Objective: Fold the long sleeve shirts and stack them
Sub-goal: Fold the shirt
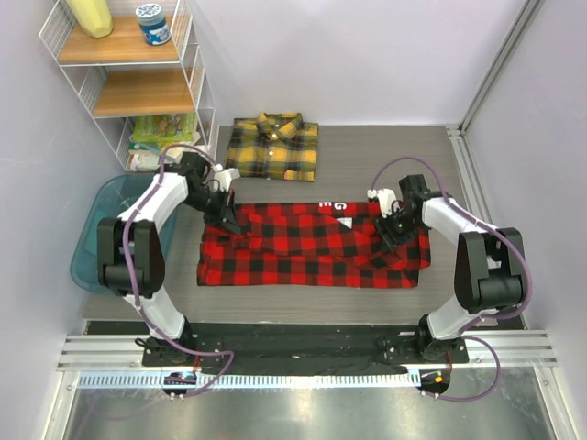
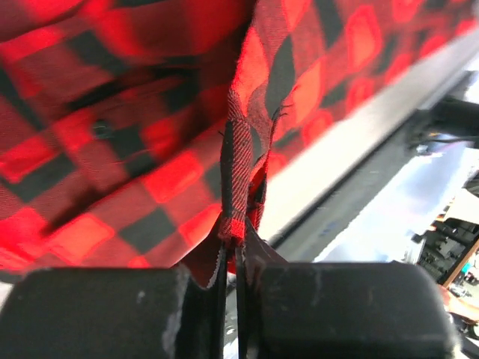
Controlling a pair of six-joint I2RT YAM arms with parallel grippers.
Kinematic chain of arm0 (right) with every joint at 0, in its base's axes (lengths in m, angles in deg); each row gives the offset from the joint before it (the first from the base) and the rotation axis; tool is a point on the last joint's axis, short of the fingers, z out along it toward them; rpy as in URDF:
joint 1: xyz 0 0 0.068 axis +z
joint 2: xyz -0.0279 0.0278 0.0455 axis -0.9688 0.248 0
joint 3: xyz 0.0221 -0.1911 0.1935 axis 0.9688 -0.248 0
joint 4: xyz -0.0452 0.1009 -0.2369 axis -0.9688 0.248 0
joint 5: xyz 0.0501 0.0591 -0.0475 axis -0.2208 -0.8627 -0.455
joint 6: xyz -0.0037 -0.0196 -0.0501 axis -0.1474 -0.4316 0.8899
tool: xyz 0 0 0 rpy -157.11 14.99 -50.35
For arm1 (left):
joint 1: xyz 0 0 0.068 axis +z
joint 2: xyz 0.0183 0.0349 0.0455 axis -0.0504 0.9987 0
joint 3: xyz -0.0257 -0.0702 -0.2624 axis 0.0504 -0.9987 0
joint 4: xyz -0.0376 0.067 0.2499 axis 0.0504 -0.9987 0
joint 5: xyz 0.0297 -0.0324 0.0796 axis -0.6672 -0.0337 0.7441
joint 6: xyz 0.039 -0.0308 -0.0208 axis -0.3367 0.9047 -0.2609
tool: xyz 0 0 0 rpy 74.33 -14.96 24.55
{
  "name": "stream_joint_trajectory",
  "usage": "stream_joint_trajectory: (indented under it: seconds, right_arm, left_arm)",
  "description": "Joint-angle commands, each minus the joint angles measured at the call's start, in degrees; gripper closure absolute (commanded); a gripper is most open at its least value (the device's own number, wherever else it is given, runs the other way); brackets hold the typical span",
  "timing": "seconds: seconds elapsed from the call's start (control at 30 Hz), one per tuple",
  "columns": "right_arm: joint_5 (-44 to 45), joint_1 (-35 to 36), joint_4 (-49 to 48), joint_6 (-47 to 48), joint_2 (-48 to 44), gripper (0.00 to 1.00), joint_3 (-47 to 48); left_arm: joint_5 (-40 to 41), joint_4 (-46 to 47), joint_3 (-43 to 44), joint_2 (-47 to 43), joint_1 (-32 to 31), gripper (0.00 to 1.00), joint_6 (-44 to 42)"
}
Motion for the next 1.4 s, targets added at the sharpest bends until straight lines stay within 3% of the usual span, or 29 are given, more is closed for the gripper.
stream_joint_trajectory:
  seconds: [0.0,0.1,0.2,0.43,0.63,0.87,1.1,1.3,1.37]
  right_arm:
    - [-2.25,-0.18,2.56,1.48,-3.50,0.50,1.15]
    - [-3.22,-0.18,6.07,2.01,-4.64,0.47,2.64]
    - [-3.04,-0.18,8.27,1.66,-7.01,0.47,3.87]
    - [-5.67,-0.10,9.68,-1.86,-10.89,0.49,7.39]
    - [-4.54,-0.18,8.89,-3.61,-8.17,0.50,7.22]
    - [-3.14,-0.10,8.28,-3.80,-8.42,0.50,4.24]
    - [0.47,-0.18,7.48,-2.83,-9.04,0.53,1.07]
    - [1.70,-0.18,7.75,-1.95,-8.69,0.52,0.63]
    - [2.23,-0.18,7.05,-1.86,-7.82,0.52,0.28]
  left_arm:
    - [7.28,0.73,-1.68,5.77,0.09,0.91,-3.57]
    - [11.59,3.55,-2.73,6.66,0.35,0.74,-2.95]
    - [12.65,4.78,-2.65,5.79,1.23,0.63,-3.13]
    - [16.34,9.71,-3.88,-5.01,2.72,0.58,-5.50]
    - [11.79,3.30,-1.06,-1.43,2.72,0.53,-3.57]
    - [7.56,10.84,-9.14,-1.78,2.72,0.43,3.11]
    - [5.62,13.49,-11.08,2.26,2.64,0.45,5.48]
    - [3.69,15.07,-11.35,3.58,2.64,0.67,5.66]
    - [3.86,14.63,-10.82,4.20,2.72,0.80,5.40]
